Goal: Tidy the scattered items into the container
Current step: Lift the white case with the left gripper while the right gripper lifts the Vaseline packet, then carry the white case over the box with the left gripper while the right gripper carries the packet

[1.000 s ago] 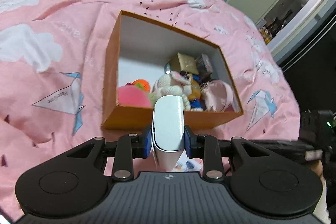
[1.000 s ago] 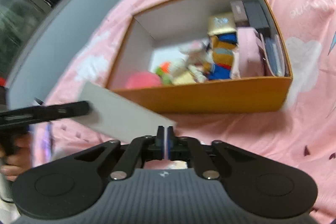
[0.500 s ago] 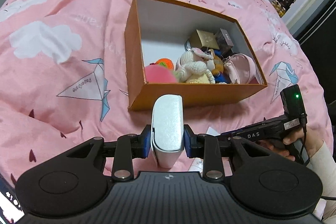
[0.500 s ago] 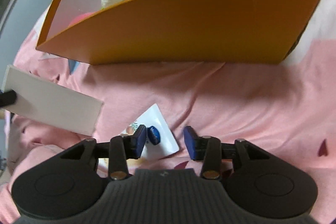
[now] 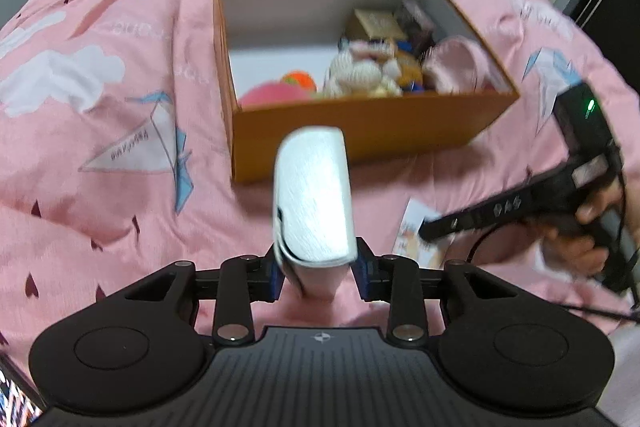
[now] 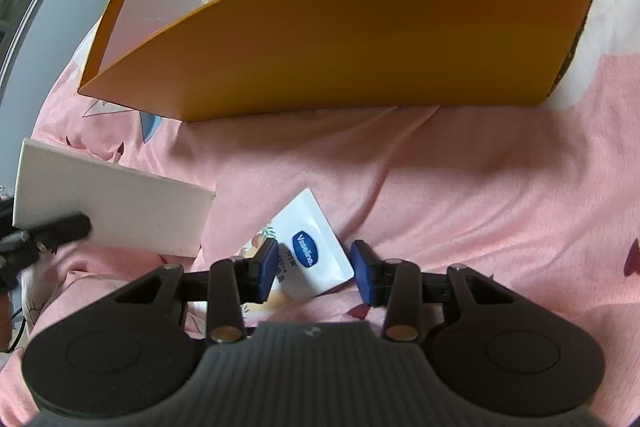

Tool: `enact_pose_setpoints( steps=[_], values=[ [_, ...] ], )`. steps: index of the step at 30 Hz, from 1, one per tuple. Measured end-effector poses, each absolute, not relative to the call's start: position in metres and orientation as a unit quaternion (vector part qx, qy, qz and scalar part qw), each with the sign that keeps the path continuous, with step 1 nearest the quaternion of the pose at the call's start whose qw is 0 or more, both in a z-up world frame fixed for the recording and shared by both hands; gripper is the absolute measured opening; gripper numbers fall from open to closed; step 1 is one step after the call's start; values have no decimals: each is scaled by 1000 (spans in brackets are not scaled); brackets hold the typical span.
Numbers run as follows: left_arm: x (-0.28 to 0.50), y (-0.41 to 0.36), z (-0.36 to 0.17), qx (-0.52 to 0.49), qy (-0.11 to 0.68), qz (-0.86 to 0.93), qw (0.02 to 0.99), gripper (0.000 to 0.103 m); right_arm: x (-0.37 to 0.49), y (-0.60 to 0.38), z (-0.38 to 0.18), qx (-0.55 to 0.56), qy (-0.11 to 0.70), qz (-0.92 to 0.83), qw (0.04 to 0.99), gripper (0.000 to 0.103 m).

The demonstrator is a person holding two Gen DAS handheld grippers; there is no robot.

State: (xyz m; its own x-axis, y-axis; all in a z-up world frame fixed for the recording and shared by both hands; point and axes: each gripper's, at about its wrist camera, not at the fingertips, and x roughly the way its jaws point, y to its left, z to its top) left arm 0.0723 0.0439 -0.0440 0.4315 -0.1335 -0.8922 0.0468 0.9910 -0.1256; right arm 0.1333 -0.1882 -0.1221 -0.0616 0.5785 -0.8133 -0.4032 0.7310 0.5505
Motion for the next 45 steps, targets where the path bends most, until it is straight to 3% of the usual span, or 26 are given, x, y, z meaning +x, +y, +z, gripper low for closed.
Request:
enact_pose_setpoints(
  steps=[5, 8, 13, 16, 30, 32, 36, 45],
  values=[
    [68, 45, -57, -51, 542, -45, 838, 39, 132, -190, -120, 67, 631, 360, 684, 44],
    [66, 45, -64, -58, 540, -42, 838, 34, 131, -191, -118, 62, 628, 359, 688, 43],
    [63, 48, -55, -64, 510, -37, 857, 33, 127, -193, -114, 83, 617, 358, 696, 16],
    [68, 48, -51, -58, 499, -42, 863, 33, 127, -197, -104, 108, 604, 375, 695, 10],
    [89, 49, -61, -76, 481, -48, 872, 34, 177, -197, -145, 187, 652, 361, 640, 22],
    [88, 50, -62, -78, 479, -47, 873, 34, 185, -203, -148, 198, 653, 362, 635, 21],
    [86, 49, -59, -77, 477, -44, 874, 33, 199, -220, -141, 221, 643, 370, 633, 8],
    [71, 44, -27, -42, 460, -59, 885, 33, 218, -244, -64, 152, 548, 403, 717, 7]
  ],
)
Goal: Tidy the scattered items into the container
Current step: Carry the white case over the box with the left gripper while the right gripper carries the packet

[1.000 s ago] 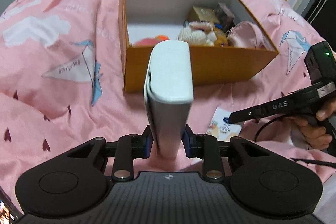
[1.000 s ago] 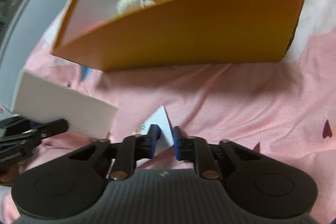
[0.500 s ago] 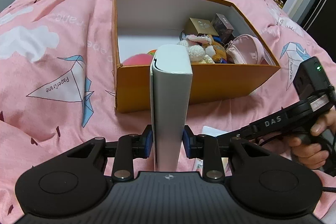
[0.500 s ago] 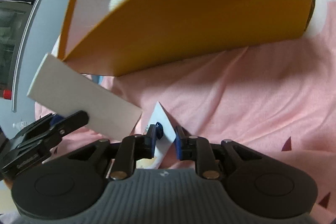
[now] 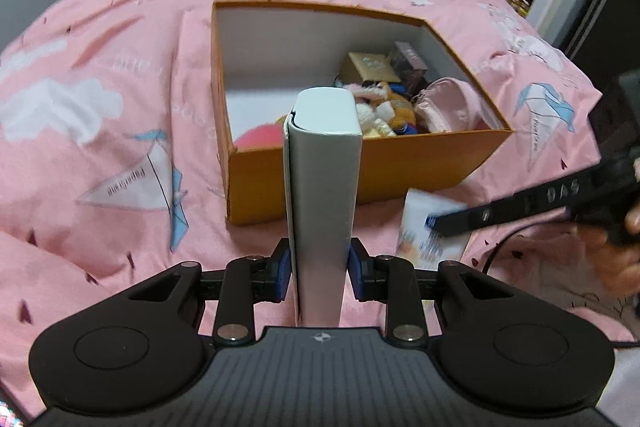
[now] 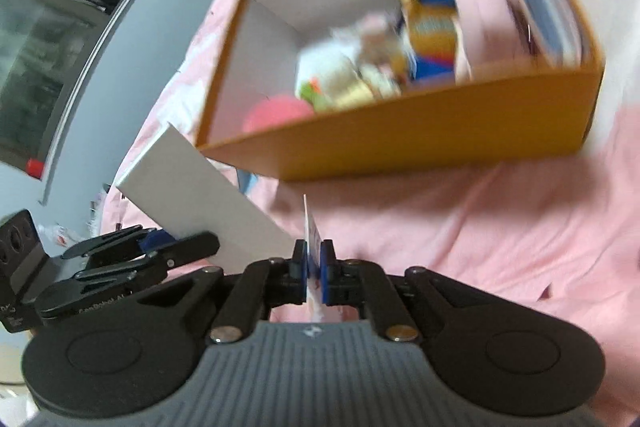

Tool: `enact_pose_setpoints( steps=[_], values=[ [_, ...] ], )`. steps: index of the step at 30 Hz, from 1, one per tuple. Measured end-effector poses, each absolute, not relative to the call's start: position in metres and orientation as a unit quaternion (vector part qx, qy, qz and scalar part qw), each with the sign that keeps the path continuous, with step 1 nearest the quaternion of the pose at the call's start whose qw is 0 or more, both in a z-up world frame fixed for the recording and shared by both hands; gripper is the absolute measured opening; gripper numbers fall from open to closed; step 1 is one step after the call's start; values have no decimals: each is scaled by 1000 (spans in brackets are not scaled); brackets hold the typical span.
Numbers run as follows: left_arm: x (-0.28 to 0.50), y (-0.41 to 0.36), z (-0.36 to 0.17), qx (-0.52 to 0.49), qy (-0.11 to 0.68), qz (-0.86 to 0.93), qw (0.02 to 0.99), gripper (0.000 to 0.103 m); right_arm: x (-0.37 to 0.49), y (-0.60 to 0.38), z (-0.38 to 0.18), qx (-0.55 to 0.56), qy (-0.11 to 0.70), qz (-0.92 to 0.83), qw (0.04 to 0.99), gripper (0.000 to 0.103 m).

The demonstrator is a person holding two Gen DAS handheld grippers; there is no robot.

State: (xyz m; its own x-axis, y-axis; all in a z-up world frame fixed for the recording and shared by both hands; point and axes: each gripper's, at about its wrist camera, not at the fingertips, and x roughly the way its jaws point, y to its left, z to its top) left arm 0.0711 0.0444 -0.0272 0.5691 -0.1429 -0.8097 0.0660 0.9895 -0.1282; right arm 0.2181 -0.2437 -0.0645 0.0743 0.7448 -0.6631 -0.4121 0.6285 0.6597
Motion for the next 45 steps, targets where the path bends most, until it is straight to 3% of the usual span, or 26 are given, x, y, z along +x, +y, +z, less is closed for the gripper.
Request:
enact_pose_setpoints(
  steps=[7, 14, 20, 24, 33, 45],
  values=[
    [66, 33, 10, 21, 429, -73, 900, 33, 232, -259, -20, 116, 486, 405, 765, 7],
    [90, 11, 46, 156, 379, -84, 908, 33, 221, -208, -9, 112, 426, 409, 799, 7],
    [137, -19, 46, 280, 364, -94, 883, 33, 226, -168, 10, 107, 367, 399, 834, 7],
    [173, -37, 26, 352, 363, -95, 857, 33, 213, -198, 37, 112, 343, 380, 852, 7],
    [230, -67, -59, 530, 359, -96, 762, 33, 245, -211, 36, 151, 343, 361, 854, 7],
    [283, -64, -135, 589, 421, -71, 686, 33, 255, -239, 28, 160, 348, 358, 852, 7]
  ],
)
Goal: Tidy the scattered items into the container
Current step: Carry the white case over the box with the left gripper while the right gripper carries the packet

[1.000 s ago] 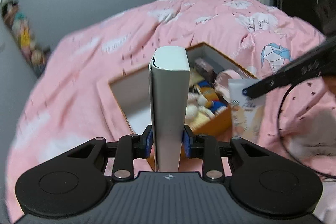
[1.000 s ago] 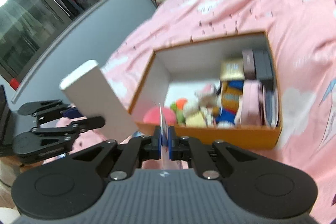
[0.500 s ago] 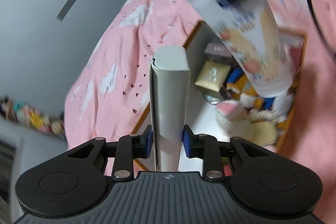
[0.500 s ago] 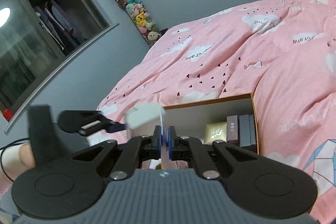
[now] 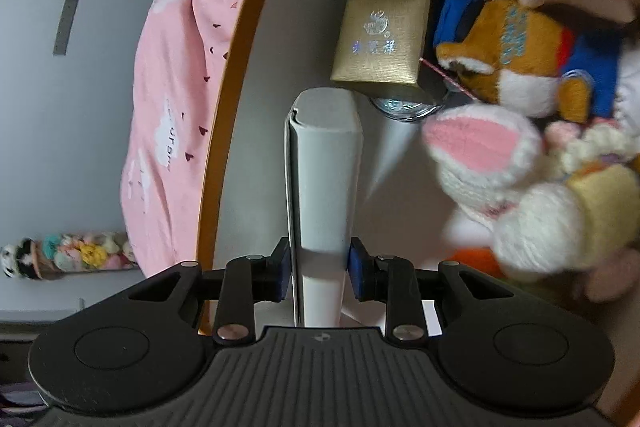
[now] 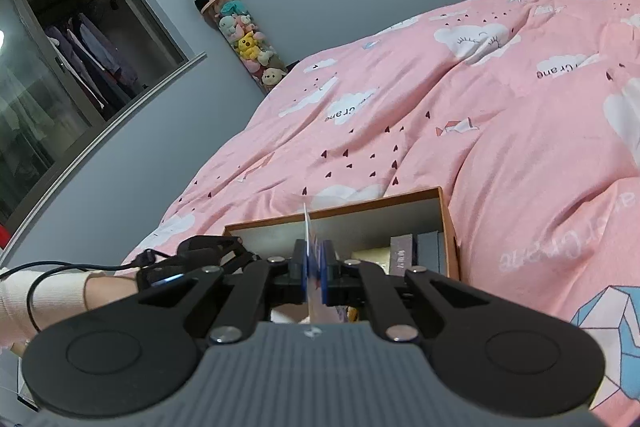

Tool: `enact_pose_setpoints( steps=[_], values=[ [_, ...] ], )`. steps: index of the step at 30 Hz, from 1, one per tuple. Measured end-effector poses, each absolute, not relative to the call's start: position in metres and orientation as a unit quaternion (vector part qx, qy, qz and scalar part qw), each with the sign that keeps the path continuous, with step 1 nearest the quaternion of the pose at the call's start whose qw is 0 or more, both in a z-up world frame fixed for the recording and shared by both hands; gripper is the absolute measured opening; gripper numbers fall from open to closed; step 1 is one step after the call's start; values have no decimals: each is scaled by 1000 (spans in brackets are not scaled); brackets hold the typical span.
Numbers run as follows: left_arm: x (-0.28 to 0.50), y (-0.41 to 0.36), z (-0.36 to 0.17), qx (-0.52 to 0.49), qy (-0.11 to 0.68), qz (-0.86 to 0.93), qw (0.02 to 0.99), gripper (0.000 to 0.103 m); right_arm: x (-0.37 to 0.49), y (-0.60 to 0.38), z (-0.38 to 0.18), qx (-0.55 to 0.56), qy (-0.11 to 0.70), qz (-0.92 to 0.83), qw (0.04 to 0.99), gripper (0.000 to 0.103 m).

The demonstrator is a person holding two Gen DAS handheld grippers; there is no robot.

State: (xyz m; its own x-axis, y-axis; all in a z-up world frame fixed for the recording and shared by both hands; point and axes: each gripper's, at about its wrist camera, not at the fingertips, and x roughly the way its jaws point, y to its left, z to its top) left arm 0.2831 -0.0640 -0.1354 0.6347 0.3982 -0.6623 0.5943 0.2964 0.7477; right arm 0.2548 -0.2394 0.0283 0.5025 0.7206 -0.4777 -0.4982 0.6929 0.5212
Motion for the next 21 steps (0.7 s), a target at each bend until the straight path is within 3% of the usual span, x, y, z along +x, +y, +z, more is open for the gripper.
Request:
enact_pose_setpoints(
  steps=[12, 16, 21],
  values=[
    [292, -54, -163, 607, 424, -93, 666, 35, 259, -242, 16, 164, 363, 350, 848, 7],
    [292, -44, -155, 577, 447, -127, 671, 45, 259, -241, 16, 165, 367, 353, 845, 7],
    [294, -30, -153, 552, 464, -137, 679, 49, 258, -240, 17, 162, 368, 352, 845, 7]
  ],
)
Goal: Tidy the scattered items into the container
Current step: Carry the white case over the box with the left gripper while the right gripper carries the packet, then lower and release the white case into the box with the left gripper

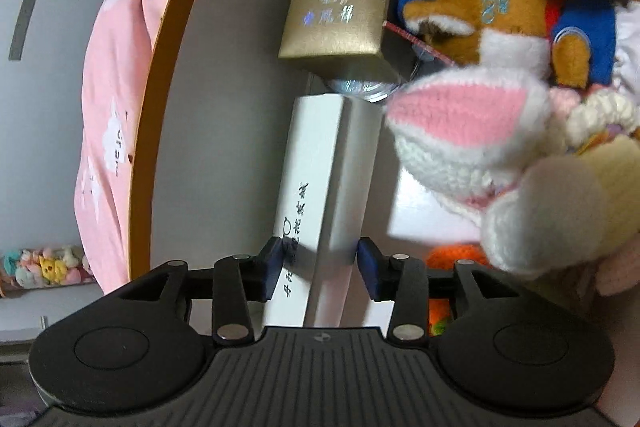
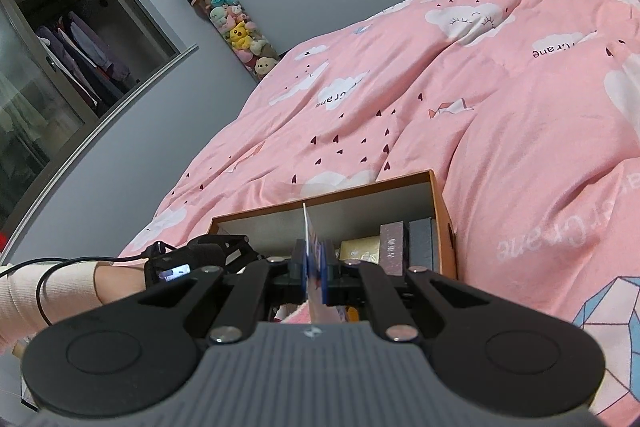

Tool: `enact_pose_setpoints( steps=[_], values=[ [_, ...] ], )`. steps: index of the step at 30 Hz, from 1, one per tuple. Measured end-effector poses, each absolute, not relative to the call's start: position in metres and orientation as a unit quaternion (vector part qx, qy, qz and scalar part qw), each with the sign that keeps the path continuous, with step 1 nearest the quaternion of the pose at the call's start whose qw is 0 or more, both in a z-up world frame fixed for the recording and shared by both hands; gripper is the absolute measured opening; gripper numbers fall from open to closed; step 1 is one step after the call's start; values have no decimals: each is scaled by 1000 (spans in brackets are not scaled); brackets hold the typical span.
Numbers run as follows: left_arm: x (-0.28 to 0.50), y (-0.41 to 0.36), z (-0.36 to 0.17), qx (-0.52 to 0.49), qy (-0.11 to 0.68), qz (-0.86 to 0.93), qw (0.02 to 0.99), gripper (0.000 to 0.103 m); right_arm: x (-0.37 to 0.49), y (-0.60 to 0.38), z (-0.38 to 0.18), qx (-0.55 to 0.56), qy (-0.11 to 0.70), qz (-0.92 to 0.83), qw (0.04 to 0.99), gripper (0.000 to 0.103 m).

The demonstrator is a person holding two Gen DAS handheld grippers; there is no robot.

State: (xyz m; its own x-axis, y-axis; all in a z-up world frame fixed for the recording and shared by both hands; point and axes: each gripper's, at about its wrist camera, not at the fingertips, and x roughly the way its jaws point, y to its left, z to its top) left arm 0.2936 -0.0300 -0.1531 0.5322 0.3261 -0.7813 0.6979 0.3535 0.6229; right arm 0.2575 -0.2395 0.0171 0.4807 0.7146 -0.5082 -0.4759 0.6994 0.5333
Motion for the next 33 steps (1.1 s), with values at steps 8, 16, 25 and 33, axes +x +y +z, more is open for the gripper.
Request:
enact_pose_setpoints(
  steps=[8, 16, 25, 33],
  values=[
    [307, -14, -148, 523, 471, -122, 700, 51, 254, -235, 21, 151, 372, 360, 842, 7],
    [299, 3, -145, 520, 476, -122, 698, 52, 252, -230, 23, 142, 372, 353, 847, 7],
    [293, 16, -110, 472, 476, -104, 735, 52, 253, -214, 29, 130, 371, 358, 847, 7],
    [281, 23, -66, 361, 462, -71, 807, 52, 262, -176, 29, 123, 371, 385, 836, 7]
  ],
)
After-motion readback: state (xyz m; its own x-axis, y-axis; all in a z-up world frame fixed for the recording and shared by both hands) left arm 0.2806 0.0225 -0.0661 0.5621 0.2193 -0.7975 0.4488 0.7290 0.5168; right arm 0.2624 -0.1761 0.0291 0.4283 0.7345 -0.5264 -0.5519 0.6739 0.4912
